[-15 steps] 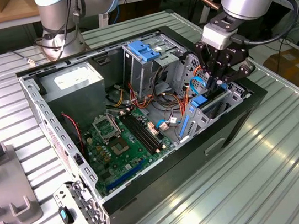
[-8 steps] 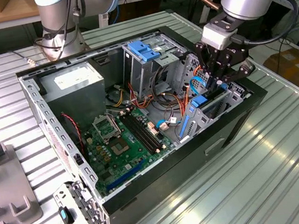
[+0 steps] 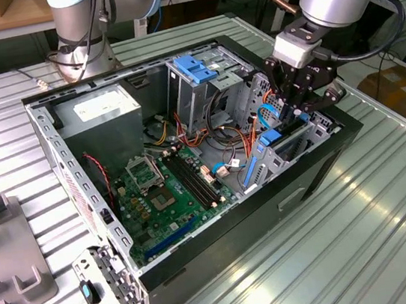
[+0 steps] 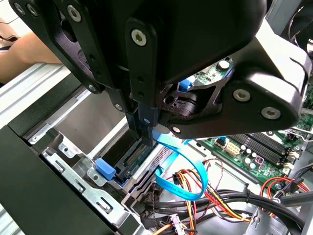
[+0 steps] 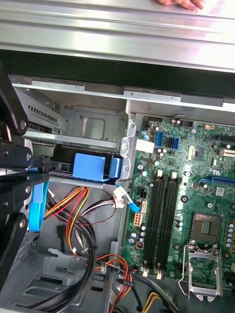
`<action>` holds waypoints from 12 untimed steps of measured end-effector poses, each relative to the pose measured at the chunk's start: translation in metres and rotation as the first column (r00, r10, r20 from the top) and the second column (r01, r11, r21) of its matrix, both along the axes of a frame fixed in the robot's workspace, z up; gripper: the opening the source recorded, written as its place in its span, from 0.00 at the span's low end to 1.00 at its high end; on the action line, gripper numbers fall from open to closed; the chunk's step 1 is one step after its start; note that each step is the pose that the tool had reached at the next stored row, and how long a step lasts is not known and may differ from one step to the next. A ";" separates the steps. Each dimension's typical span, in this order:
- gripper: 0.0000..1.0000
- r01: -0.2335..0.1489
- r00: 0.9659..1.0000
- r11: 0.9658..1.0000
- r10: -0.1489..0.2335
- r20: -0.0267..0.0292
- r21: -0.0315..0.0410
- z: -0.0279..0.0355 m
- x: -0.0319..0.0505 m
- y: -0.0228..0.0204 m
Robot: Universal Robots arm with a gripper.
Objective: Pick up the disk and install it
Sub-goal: 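Insert the first disk wire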
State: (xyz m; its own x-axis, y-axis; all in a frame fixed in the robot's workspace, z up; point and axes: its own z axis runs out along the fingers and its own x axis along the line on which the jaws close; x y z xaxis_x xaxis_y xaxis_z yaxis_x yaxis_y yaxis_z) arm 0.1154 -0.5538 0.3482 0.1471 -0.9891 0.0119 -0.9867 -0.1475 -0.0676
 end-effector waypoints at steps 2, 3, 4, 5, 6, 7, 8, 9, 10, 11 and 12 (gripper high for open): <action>0.16 0.000 1.000 1.000 0.000 0.000 0.000 0.0000 0.0000 0.0000; 0.16 0.000 1.000 1.000 0.000 0.000 0.000 -0.0001 0.0000 0.0000; 0.16 0.000 1.000 1.000 0.000 0.000 0.000 -0.0006 0.0000 0.0000; 0.16 0.000 1.000 1.000 0.000 0.000 0.000 -0.0008 0.0000 0.0000; 0.16 0.000 1.000 1.000 0.000 0.000 0.000 -0.0007 0.0000 0.0000; 0.16 0.000 1.000 1.000 0.000 0.000 0.000 -0.0008 0.0000 0.0000; 0.16 0.000 1.000 1.000 0.000 0.000 0.000 -0.0012 0.0000 0.0000; 0.16 0.000 1.000 1.000 0.000 0.000 0.000 -0.0014 0.0000 0.0000; 0.16 0.000 1.000 1.000 0.000 0.000 0.000 -0.0015 0.0000 0.0000; 0.16 0.000 1.000 1.000 0.000 0.000 0.000 -0.0015 0.0000 0.0000; 0.16 0.000 1.000 1.000 0.000 0.000 0.000 -0.0016 0.0000 0.0000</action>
State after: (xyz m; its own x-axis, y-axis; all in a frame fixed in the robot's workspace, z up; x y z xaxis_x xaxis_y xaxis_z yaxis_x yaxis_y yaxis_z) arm 0.1154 -0.5538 0.3467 0.1471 -0.9890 0.0118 -0.9867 -0.1476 -0.0676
